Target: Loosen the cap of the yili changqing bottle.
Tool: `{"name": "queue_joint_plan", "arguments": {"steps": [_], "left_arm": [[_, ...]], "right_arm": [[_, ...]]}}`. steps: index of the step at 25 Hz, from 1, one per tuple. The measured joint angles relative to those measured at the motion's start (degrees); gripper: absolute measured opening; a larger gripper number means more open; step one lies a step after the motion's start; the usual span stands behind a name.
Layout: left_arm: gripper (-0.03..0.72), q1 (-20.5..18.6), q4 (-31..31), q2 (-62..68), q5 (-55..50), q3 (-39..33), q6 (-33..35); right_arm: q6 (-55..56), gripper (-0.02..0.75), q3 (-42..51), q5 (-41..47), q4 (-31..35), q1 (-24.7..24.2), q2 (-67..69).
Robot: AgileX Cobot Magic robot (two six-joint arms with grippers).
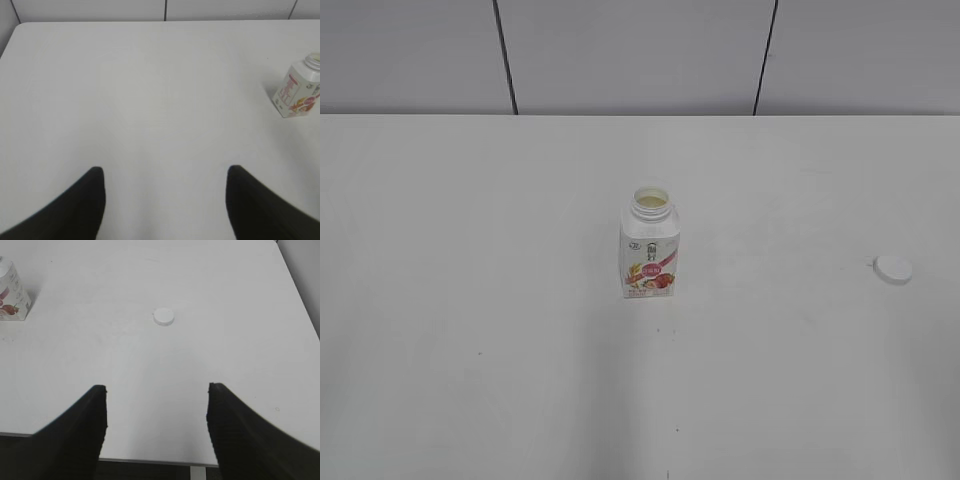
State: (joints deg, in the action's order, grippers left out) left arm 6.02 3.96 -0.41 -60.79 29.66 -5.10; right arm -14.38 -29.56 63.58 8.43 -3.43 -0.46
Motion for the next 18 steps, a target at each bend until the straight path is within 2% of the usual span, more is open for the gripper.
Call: {"name": "queue_joint_plan", "arguments": {"steps": [3, 18], "left_arm": [[0.470, -1.2, -0.9, 0.0, 0.0, 0.0, 0.0], [0.441, -1.2, -1.5, 0.0, 0.1, 0.0, 0.0]], "right_arm": [[0.0, 0.501, 0.0, 0.0, 0.1, 0.0, 0.0], [0.1, 0.501, 0.0, -0.2, 0.3, 0.0, 0.0]]}}
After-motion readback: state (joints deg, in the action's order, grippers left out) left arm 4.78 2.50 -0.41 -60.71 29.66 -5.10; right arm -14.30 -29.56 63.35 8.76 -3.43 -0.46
